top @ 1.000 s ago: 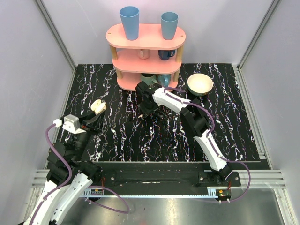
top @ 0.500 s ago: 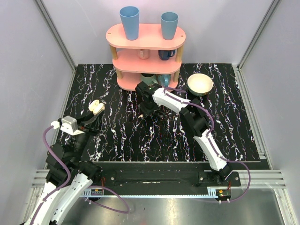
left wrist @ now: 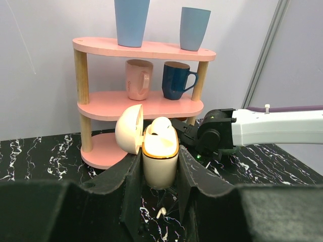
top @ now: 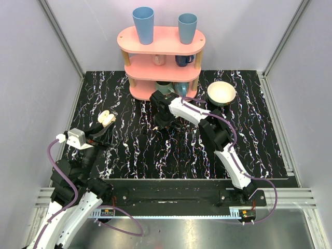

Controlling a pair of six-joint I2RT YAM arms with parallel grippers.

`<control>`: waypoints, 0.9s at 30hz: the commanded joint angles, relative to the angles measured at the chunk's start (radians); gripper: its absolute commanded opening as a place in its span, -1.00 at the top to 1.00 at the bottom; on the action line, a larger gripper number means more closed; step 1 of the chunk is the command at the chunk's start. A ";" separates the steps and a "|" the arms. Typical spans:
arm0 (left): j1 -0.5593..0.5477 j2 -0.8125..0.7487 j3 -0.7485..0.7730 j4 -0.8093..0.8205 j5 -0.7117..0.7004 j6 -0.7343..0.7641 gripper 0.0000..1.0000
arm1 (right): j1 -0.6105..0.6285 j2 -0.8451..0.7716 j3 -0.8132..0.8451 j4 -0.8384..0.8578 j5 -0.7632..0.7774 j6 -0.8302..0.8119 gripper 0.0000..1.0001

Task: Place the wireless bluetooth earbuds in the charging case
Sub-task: Pick up the left earbud from the center of the board.

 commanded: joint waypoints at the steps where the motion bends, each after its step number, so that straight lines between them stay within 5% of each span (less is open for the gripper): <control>1: 0.000 -0.001 0.003 0.029 -0.025 0.016 1.00 | 0.005 -0.015 -0.015 0.006 0.009 0.018 0.21; 17: 0.000 0.007 -0.002 0.035 -0.032 0.015 1.00 | 0.005 -0.024 -0.055 0.037 -0.001 0.010 0.28; 27: 0.000 0.001 0.000 0.027 -0.038 0.013 1.00 | 0.005 -0.047 -0.070 0.051 0.031 -0.019 0.64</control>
